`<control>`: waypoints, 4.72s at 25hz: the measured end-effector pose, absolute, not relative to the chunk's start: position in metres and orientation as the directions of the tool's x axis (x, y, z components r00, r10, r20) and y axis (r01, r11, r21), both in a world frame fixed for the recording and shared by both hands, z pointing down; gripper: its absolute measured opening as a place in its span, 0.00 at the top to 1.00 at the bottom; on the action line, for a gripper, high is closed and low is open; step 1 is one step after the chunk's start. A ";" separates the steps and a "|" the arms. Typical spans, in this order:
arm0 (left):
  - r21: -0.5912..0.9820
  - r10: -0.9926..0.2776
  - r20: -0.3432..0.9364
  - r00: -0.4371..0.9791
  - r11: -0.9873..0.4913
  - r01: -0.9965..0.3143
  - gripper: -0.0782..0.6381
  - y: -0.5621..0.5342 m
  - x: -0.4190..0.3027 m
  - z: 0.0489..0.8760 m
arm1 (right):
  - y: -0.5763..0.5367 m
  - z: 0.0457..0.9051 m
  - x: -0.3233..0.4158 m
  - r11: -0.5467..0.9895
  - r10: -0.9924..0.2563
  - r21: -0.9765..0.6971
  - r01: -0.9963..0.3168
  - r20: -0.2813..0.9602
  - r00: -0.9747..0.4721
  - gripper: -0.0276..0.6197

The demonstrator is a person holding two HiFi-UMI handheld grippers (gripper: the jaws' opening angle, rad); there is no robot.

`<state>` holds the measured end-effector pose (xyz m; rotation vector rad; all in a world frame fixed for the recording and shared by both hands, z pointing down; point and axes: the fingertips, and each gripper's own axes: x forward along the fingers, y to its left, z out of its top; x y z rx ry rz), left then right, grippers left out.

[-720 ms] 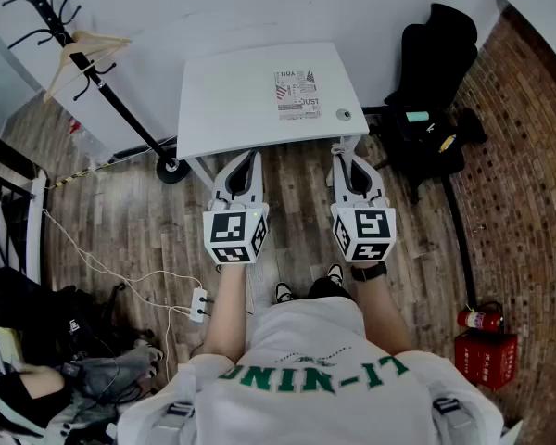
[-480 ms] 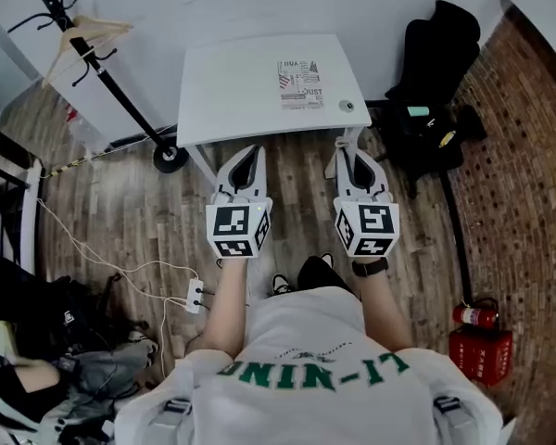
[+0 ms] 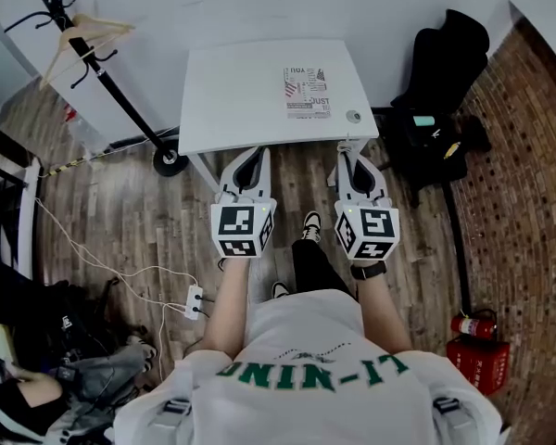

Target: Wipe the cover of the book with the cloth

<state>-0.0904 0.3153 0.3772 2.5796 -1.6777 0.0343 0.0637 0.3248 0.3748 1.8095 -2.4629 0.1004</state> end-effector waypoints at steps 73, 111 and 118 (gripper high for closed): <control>0.123 -0.890 0.191 0.413 -0.396 -0.910 0.87 -0.292 -0.095 0.449 | -0.307 0.743 -0.021 0.157 -0.325 -0.538 -0.828 0.764 -0.558 0.88; 0.096 -0.869 0.232 0.437 -0.427 -0.899 0.87 -0.279 -0.077 0.461 | -0.264 0.738 -0.018 0.274 -0.267 -0.518 -0.810 0.768 -0.582 0.88; 0.105 -0.869 0.237 0.434 -0.421 -0.901 0.87 -0.276 -0.081 0.463 | -0.262 0.745 0.013 0.231 -0.298 -0.507 -0.830 0.776 -0.557 0.88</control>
